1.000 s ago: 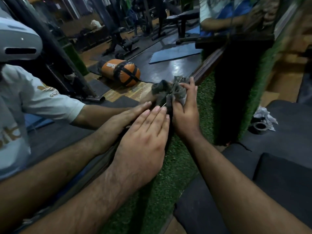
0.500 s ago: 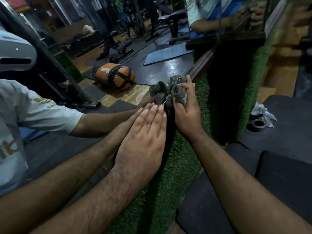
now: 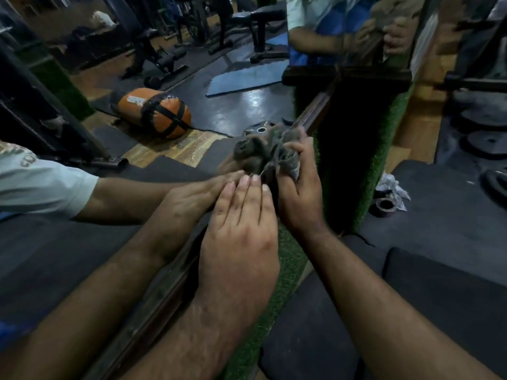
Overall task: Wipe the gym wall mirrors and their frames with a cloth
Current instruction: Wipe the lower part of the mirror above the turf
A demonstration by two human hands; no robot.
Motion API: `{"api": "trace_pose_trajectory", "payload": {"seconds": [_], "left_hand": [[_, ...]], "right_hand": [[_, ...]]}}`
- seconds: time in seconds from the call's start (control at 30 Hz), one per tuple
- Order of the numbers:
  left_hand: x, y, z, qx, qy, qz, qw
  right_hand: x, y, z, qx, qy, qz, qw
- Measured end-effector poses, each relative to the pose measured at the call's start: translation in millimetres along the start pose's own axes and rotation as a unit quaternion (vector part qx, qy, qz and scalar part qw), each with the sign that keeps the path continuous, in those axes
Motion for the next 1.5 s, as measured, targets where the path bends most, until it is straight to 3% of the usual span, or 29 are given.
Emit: {"api": "trace_pose_trajectory", "payload": {"seconds": [0.17,0.33,0.4,0.5,0.57,0.7,0.8,0.87,1.0,1.17,1.33,1.5], "left_hand": [[13,-4,-16,-0.064,0.019,0.056,0.996],[41,-12,-19,-0.076,-0.039,0.108,0.990],[48,-17,-22,-0.060,-0.052,0.099,0.992],[54,-18,-28,-0.010,-0.051,0.084,0.995],[52,-18,-30,0.011,-0.047,0.080,0.996],[49,-17,-27,0.030,-0.035,0.064,0.997],[50,-19,-26,0.060,-0.034,0.047,0.996],[53,-19,-23,0.082,-0.027,0.036,0.996],[68,-11,-10,0.162,-0.024,0.015,0.986],[81,-10,-8,0.208,0.001,-0.012,0.978],[113,-18,-8,0.209,-0.013,-0.040,0.977],[140,-38,-28,0.194,0.005,-0.066,0.979]], "right_hand": [[52,-11,20,0.026,-0.102,0.001,0.994],[54,-16,19,0.061,-0.089,0.056,0.993],[53,-26,28,0.055,-0.084,0.075,0.992],[66,-40,33,0.111,-0.114,0.020,0.987],[63,-32,17,0.080,-0.085,0.008,0.993],[52,-28,18,0.067,-0.019,0.110,0.991],[86,-47,31,0.106,-0.084,0.045,0.990],[95,-41,27,0.070,-0.102,0.031,0.992],[73,-44,25,0.042,-0.005,0.108,0.993],[113,-55,35,0.136,-0.104,-0.017,0.985],[96,-53,38,0.066,-0.036,0.079,0.994],[143,-72,55,0.151,-0.125,-0.023,0.980]]}}
Point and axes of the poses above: each hand's wrist, its own x-axis towards the middle knuckle, its own z-axis out of the back of the hand, y = z × x, the point moved 10 cm from there along x, towards the middle knuckle, and after that the axes turned 4 degrees about x, right-handed, at the moved point
